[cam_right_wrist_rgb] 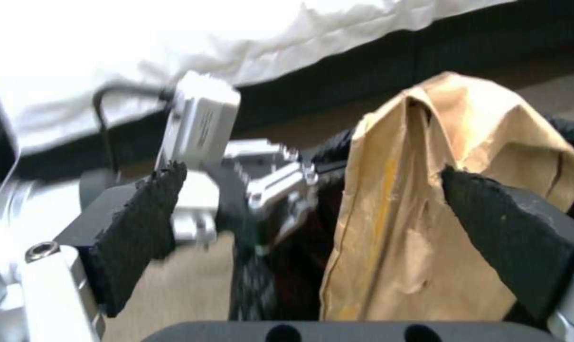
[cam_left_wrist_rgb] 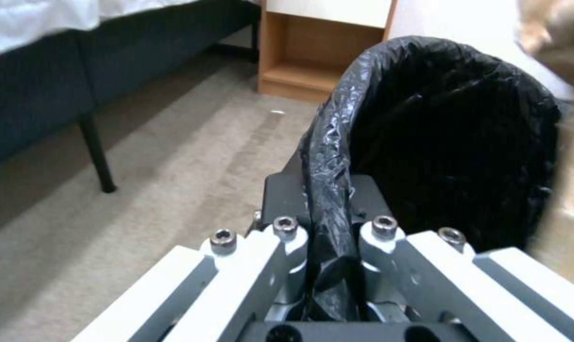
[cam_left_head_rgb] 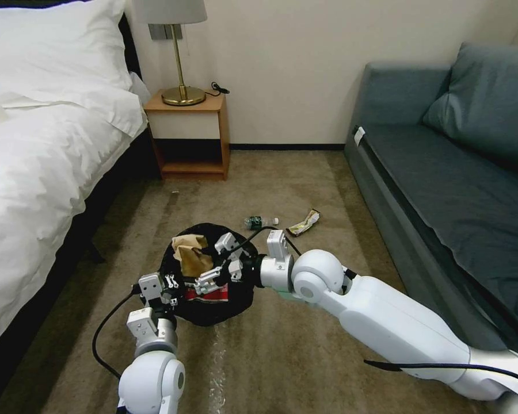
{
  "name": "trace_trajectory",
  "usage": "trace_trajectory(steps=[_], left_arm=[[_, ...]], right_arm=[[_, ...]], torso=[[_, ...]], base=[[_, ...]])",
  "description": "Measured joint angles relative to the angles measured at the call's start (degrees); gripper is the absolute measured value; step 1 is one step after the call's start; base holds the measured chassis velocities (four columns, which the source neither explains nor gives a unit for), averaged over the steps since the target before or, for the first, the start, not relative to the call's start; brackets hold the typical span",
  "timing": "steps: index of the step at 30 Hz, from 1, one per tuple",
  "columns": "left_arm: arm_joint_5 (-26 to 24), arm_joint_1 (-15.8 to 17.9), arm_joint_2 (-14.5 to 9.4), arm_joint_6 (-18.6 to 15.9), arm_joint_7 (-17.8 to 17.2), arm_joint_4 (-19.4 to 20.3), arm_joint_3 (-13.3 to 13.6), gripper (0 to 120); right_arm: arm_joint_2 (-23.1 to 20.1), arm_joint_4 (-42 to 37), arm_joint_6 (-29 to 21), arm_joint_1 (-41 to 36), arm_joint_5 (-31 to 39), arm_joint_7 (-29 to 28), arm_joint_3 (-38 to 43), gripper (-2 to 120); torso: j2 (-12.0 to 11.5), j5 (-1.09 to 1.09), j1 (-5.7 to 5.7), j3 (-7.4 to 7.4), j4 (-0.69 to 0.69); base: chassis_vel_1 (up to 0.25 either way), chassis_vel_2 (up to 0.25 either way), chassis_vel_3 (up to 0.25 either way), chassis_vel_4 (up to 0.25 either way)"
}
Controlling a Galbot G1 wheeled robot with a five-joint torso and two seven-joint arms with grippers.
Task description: Pick up the trash bin, then pick up the garbage on the floor and place it into the trash bin.
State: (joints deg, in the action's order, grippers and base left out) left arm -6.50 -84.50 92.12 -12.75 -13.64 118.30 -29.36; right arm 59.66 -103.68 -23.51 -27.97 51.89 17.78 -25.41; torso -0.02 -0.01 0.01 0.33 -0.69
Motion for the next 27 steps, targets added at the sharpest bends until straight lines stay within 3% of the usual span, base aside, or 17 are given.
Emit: trace_trajectory(steps=[4, 5, 8, 9, 14, 22, 27], left_arm=[[2.15, 0.03, 0.02, 0.01, -0.32, -0.51, -0.33, 4], [4.46, 0.13, 0.01, 0.17, -0.32, -0.91, -0.55, 4], [7.78, 0.38, 0.02, 0.41, -0.25, -1.69, -1.36, 4], [8.71, 0.36, 0.02, 0.29, -0.3, -1.79, -1.63, 4], [7.66, 0.32, 0.02, -0.59, 0.08, -1.29, -1.18, 4], [4.61, 0.28, 0.02, -1.63, -0.16, -0.22, 0.05, 4], [4.0, 0.18, 0.02, -2.27, -0.59, 0.96, 0.51, 4]], right_arm=[[-0.65, 1.7, -0.01, 1.34, -3.16, 6.52, 0.29, 100], [-1.2, 2.4, 0.17, 2.8, -7.07, 10.5, 0.3, 100], [-1.36, 3.65, 0.76, 5.79, -12.16, 13.52, -0.76, 100], [-1.14, 5.2, 2.6, 9.44, -17.42, 17.66, -2.35, 100], [1.42, 8.65, 8.22, 15.48, -25.49, 25.42, -5.34, 100], [4.65, 11.79, 14.99, 18.74, -33.14, 35.66, -7.68, 100], [5.09, 12.87, 16.24, 19.42, -34.13, 38.07, -9.57, 100]], torso=[[0.0, 0.0, 0.0, 0.0, 0.0], [0.0, 0.0, 0.0, 0.0, 0.0], [0.0, 0.0, 0.0, 0.0, -0.01], [0.0, 0.0, 0.0, 0.0, 0.01], [0.0, -0.01, 0.0, 0.0, 0.0], [0.0, -0.01, 0.0, 0.0, 0.0], [0.0, -0.01, 0.0, 0.0, 0.0]], base=[[0.0, 0.0, 0.0, 0.0], [0.0, 0.0, 0.0, 0.0], [0.0, 0.0, 0.0, 0.0], [0.0, 0.0, 0.0, 0.0], [0.0, 0.0, 0.0, 0.0], [0.0, 0.0, 0.0, 0.0], [0.0, 0.0, 0.0, 0.0]])
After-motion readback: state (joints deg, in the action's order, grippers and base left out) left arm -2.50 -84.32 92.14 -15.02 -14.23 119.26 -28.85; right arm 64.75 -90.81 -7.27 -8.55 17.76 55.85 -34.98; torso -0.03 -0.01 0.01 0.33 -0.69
